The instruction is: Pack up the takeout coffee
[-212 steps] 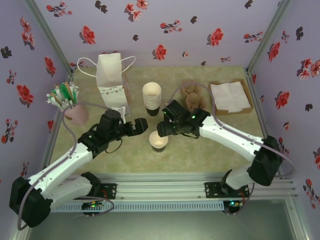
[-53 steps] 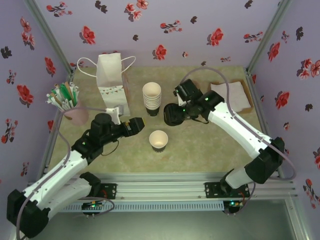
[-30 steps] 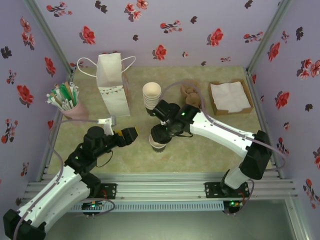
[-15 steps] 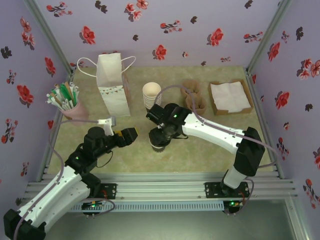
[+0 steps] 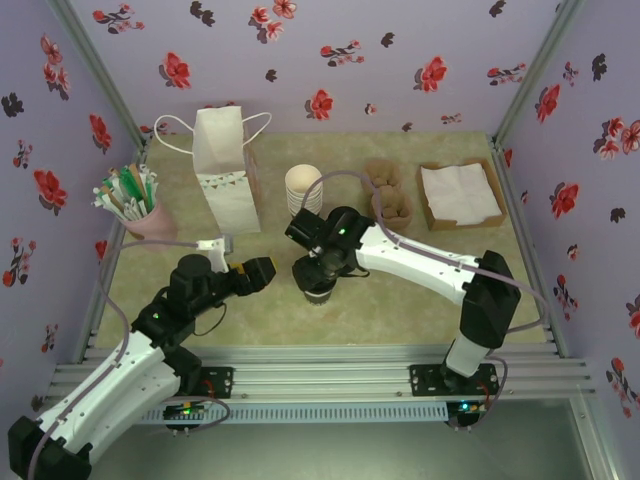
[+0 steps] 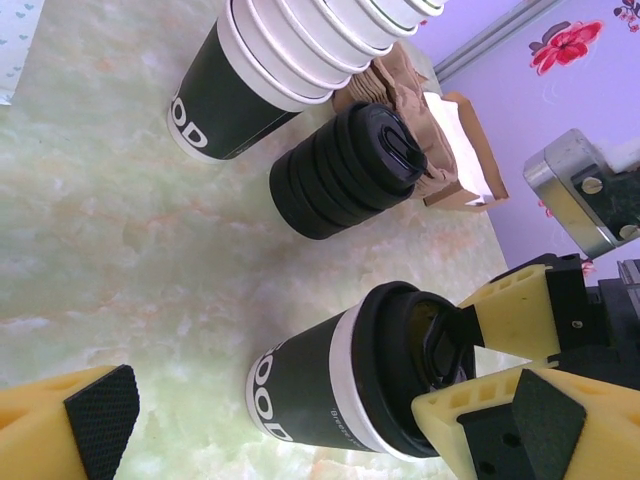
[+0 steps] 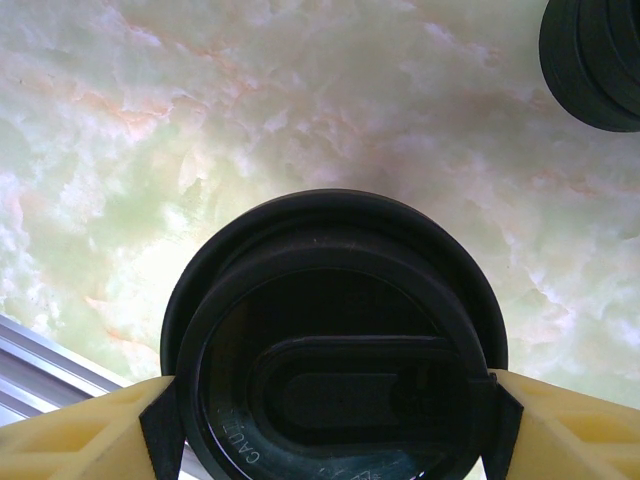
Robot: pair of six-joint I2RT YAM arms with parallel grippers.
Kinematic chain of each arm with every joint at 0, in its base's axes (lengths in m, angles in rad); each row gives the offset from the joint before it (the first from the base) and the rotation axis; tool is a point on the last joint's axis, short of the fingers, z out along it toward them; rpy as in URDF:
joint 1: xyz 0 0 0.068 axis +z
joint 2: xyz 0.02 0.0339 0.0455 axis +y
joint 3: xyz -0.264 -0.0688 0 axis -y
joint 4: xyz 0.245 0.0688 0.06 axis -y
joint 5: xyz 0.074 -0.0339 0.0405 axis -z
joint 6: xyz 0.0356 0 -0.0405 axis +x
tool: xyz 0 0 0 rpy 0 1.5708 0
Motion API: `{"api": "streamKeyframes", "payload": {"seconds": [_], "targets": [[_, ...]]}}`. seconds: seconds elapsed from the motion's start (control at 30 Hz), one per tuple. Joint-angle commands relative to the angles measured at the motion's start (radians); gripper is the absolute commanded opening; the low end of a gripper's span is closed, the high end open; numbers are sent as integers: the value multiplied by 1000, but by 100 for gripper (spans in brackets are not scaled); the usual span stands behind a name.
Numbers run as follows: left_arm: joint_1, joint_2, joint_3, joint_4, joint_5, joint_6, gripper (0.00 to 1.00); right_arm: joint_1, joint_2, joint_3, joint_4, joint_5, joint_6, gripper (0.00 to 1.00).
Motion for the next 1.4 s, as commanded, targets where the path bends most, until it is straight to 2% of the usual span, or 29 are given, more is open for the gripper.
{"api": "streamKeyframes", "payload": {"seconds": [0.0,1.37], "targets": [[7,-2,-10,26,-20,19,99,9,17,28,-22,10,-5,74],[7,4,-44,57,-20,5,99,37,64,9,-52,25,3,74]]}}
